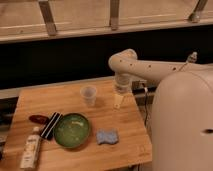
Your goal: Move the arm in a circular motion
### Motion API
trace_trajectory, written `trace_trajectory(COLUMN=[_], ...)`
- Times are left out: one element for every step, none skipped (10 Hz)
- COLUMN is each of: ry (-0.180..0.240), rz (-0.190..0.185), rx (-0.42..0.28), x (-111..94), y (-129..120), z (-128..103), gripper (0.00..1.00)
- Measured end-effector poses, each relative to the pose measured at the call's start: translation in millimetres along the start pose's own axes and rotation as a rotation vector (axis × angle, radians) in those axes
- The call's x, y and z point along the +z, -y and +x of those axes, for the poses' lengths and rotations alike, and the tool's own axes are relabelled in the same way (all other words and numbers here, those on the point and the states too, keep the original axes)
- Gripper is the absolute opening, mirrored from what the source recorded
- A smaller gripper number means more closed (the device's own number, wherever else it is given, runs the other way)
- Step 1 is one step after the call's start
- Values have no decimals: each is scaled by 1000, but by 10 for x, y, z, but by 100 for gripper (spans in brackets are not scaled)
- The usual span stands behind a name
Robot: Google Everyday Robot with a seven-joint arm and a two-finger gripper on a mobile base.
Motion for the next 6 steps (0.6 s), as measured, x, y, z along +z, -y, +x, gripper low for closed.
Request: trace_trajectory(ry=[7,23,49,66,98,132], rz=[7,16,29,40,57,75], rx=[-11,-32,-67,-90,-142,-196], x=[-41,-122,-251,-348,-531,-713], y=[11,-23,-100,-157,-318,-519], z=[-56,-180,-405,-559,-841,-1092], gripper=[80,80,80,80,80,80])
